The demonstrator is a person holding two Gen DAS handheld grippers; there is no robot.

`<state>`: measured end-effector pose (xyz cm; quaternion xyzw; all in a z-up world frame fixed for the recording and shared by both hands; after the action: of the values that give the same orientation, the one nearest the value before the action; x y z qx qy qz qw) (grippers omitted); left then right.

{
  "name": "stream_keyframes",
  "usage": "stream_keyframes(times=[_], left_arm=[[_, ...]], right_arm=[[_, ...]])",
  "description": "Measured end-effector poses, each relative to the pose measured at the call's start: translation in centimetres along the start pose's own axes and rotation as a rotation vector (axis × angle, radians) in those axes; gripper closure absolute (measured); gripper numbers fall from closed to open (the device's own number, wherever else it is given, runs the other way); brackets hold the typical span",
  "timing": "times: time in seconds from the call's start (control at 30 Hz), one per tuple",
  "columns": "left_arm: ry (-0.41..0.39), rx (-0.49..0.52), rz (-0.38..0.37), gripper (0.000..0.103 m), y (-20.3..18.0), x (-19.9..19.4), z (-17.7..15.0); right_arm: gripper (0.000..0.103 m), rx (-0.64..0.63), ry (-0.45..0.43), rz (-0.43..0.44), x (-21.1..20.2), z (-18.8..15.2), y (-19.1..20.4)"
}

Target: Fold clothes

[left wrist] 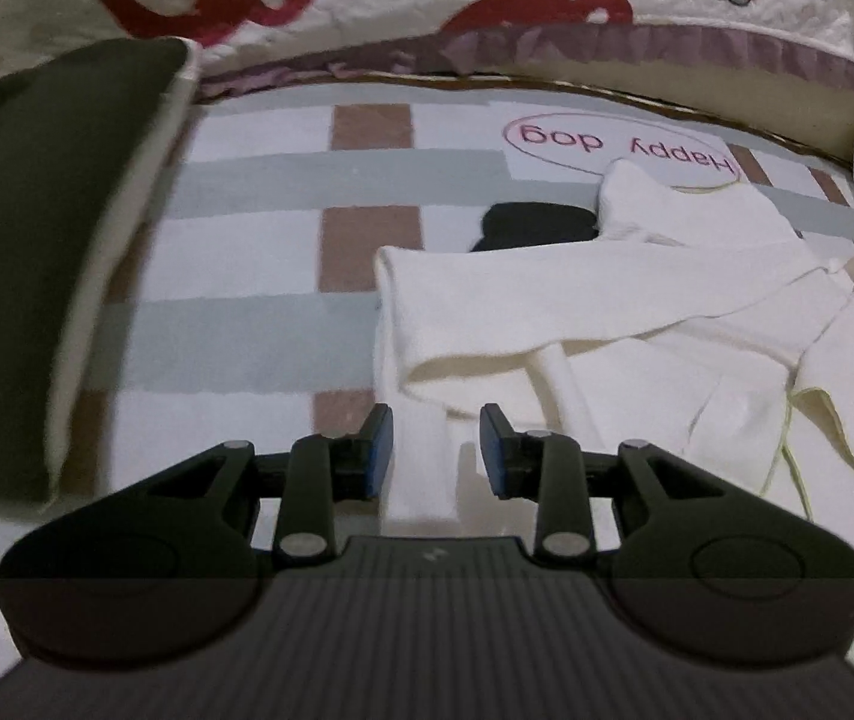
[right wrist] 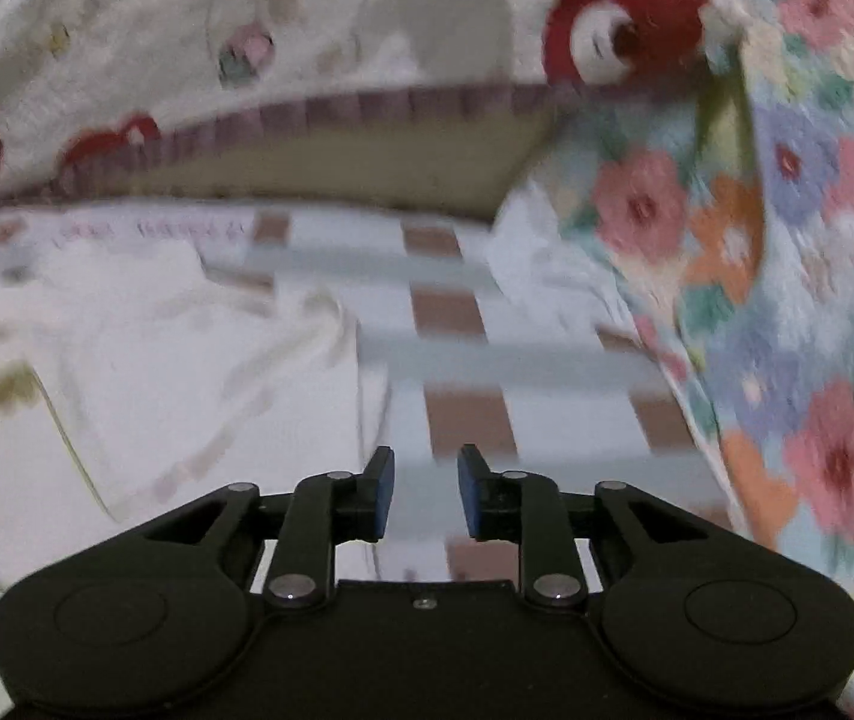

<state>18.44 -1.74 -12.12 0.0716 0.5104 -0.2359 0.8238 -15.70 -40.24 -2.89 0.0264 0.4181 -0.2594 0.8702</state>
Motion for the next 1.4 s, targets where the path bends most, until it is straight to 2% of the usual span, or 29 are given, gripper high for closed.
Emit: stream_keyframes(times=[0.07, 0.13, 0.27, 0.37, 0.47, 0.5, 0.53, 0.57, 0.6, 0.63, 0.67, 0.7, 0.77, 0.83, 0.93, 0.97, 1.0, 1.07, 1.13, 1.23, 1.3, 1.4], left_arm=[[-0.022, 0.042, -0.024, 0.070, -0.1, 1.0, 0.6], [-0.048, 0.086, -0.024, 0.063, -0.2, 2.0, 0.9], [-0.091, 0.164, 0.011, 0.063, -0.1, 4.5, 1.4], [-0.120, 0.179, 0.006, 0.066, 0.4, 4.5, 1.4], [-0.121, 0.099, -0.068, 0.066, 1.6, 3.6, 1.4], [-0.119, 0.075, -0.092, 0.066, 2.0, 3.4, 1.4], [-0.121, 0.050, -0.109, 0.066, 2.5, 3.2, 1.5], [-0.132, 0.016, -0.131, 0.066, 2.9, 3.0, 1.5], [-0.140, -0.019, -0.164, 0.066, 3.4, 2.9, 1.6], [-0.136, -0.037, -0.199, 0.066, 3.6, 2.9, 1.6], [-0.131, -0.054, -0.234, 0.066, 3.9, 3.0, 1.6], [-0.136, -0.030, -0.247, 0.066, 3.9, 2.9, 1.3], [-0.145, 0.021, -0.270, 0.066, 3.8, 2.7, 0.8], [-0.158, 0.073, -0.276, 0.063, 3.5, 2.7, 0.4], [-0.136, 0.213, -0.235, 0.061, 2.2, 3.2, -0.2], [-0.136, 0.282, -0.212, 0.060, 1.7, 3.3, -0.6], [-0.139, 0.316, -0.209, 0.056, 1.3, 3.5, -0.7], [-0.145, 0.380, -0.204, 0.055, 0.7, 4.0, -0.9], [-0.140, 0.370, -0.199, 0.055, 0.3, 4.9, -0.5], [-0.138, 0.370, -0.144, 0.056, -0.1, 6.1, 0.2], [-0.145, 0.385, -0.112, 0.059, -0.2, 6.6, 0.6], [-0.167, 0.412, -0.073, 0.081, -0.2, 6.9, 1.5]], right_arm=[[0.066, -0.033, 0.029, 0.073, 0.0, 3.8, -0.7], [0.062, -0.072, 0.105, 0.169, 1.5, 7.1, -0.2], [0.060, -0.099, 0.213, 0.131, 6.1, 11.9, 0.9], [0.060, -0.012, 0.189, 0.145, 10.2, 13.3, 0.7], [0.061, 0.074, 0.082, 0.117, 14.2, 12.4, 0.5], [0.061, 0.109, 0.083, 0.107, 15.6, 11.7, 0.4], [0.062, 0.118, 0.119, 0.102, 16.9, 11.1, 0.4], [0.072, 0.122, 0.161, 0.097, 18.1, 10.7, 0.5], [0.080, 0.189, 0.146, 0.124, 18.4, 10.2, 0.3], [0.081, 0.270, 0.117, 0.157, 18.6, 9.8, 0.1], [0.083, 0.385, 0.074, 0.235, 18.8, 9.1, -0.3], [0.089, 0.465, 0.044, 0.298, 19.2, 8.4, -0.3], [0.089, 0.409, 0.017, 0.282, 19.6, 8.0, 0.7], [0.088, 0.279, -0.032, 0.204, 19.5, 7.5, 1.8], [0.081, 0.243, -0.105, 0.136, 18.6, 5.9, 2.4], [0.074, 0.227, -0.123, 0.117, 18.3, 5.5, 2.5], [0.072, 0.199, -0.131, 0.109, 18.0, 5.0, 2.5], [0.072, 0.147, -0.125, 0.114, 17.8, 4.3, 2.2], [0.072, 0.151, -0.095, 0.116, 18.1, 3.9, 1.5], [0.072, 0.198, -0.064, 0.128, 19.0, 3.7, 0.6], [0.068, 0.213, -0.056, 0.116, 19.8, 3.5, 0.7], [0.060, 0.222, -0.051, 0.102, 21.2, 3.8, 1.1]])
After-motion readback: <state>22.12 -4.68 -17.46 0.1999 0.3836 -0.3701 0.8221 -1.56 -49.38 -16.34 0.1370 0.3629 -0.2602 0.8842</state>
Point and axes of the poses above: each gripper's, at about its wrist camera, not at the fingertips, and x roughly the way its jaws point, y to its left, z to its top, the point moved 2 cm from there along x, roughly the way its jaws point, and after that the axes turned 3 degrees about -x, right-handed, at the moved point
